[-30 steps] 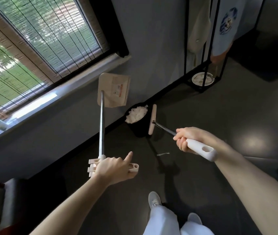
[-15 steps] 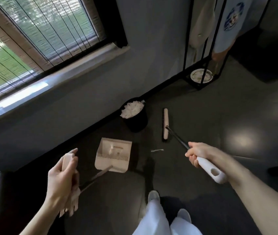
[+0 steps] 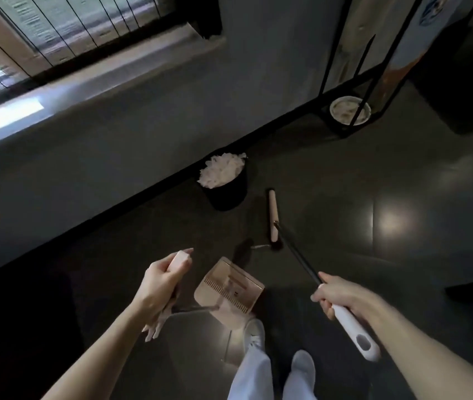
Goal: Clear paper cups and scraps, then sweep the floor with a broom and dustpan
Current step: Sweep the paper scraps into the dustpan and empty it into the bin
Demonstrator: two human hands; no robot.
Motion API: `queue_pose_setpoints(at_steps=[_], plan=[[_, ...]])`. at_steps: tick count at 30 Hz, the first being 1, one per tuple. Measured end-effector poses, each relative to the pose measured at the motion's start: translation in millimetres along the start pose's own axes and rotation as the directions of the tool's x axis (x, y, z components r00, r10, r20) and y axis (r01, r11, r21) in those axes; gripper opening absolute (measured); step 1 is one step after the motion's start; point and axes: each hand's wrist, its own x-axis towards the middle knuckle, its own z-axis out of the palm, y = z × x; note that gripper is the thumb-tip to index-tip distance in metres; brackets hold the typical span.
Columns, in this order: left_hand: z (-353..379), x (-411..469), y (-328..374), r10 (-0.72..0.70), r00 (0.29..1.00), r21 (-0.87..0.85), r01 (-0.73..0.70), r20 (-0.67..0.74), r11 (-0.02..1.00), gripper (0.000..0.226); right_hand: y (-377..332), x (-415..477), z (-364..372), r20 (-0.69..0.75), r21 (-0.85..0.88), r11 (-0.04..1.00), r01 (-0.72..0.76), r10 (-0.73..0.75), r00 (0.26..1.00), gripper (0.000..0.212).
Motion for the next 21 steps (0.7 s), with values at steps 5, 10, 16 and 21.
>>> queue_pose_setpoints(at_steps=[5,10,16,21], plan=[[-11.0,31.1,16.4,0.015,1.0,-0.029,-0.015,-0.005,0.999,0.019,11.7,-10.6,23.7,0.073,-0.089,0.992,-0.091,0.097,0.993,0.085],[-2.4,25.0,22.6,0.026,0.999,-0.068,-0.025,0.02,0.997,0.032,17.0,-51.9,13.2,0.203,-0.173,0.969,-0.177,0.211,0.956,0.076],[5.2,-13.8,3.9,0.048,0.998,-0.075,-0.051,-0.04,0.996,0.021,30.1,-91.6,-14.5,0.178,-0.178,0.979,-0.101,0.133,0.975,0.076],[14.2,-53.4,13.9,0.125,0.986,-0.023,-0.129,-0.113,0.991,0.014,28.8,-114.4,-52.3,0.15,0.032,0.998,-0.048,0.042,0.988,0.07]])
